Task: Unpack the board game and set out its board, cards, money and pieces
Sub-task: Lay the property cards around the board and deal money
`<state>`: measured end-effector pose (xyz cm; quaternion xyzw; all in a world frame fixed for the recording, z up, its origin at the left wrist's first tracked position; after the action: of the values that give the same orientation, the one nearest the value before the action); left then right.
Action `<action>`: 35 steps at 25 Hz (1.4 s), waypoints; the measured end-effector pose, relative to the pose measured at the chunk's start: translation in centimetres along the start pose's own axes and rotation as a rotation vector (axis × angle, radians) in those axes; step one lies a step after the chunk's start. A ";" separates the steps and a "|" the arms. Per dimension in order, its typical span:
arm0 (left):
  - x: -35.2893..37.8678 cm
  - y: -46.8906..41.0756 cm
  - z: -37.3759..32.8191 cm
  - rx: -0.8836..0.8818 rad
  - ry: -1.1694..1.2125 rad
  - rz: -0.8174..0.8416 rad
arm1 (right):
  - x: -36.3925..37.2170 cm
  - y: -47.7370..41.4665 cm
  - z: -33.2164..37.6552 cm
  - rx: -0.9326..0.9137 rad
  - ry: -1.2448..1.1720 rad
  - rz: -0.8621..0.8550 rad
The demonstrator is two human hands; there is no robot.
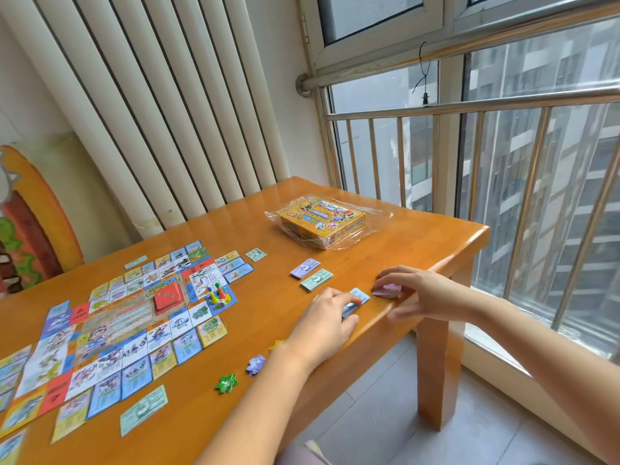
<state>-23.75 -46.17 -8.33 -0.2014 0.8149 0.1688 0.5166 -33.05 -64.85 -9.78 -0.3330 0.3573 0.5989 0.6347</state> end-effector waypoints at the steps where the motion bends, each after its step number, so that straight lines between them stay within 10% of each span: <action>1: 0.0 0.0 -0.1 -0.008 -0.005 0.000 | -0.1 0.5 -0.1 -0.003 0.003 0.004; 10: -0.5 0.3 -1.0 -0.023 0.058 -0.211 | 0.9 3.1 0.4 -0.140 0.035 -0.399; 18: -1.9 6.0 -1.0 -0.092 1.024 0.033 | 2.8 1.8 8.2 -0.432 -0.067 -0.710; 35: -7.4 15.3 11.6 -0.235 0.955 -0.199 | 7.8 -7.1 22.3 -0.268 -0.399 -0.305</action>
<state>-19.60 -26.27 -5.33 -0.3898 0.9127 0.0983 0.0732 -24.51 -42.22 -4.84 -0.3395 0.0890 0.5920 0.7255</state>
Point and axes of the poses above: each hand's wrist, its own y-axis away from the middle knuckle, its own x-axis out of the palm, z = x × y, the point moved 2 cm from there along -y, towards the middle knuckle, and after that the axes turned 7 degrees about z, right-handed, at the moved point
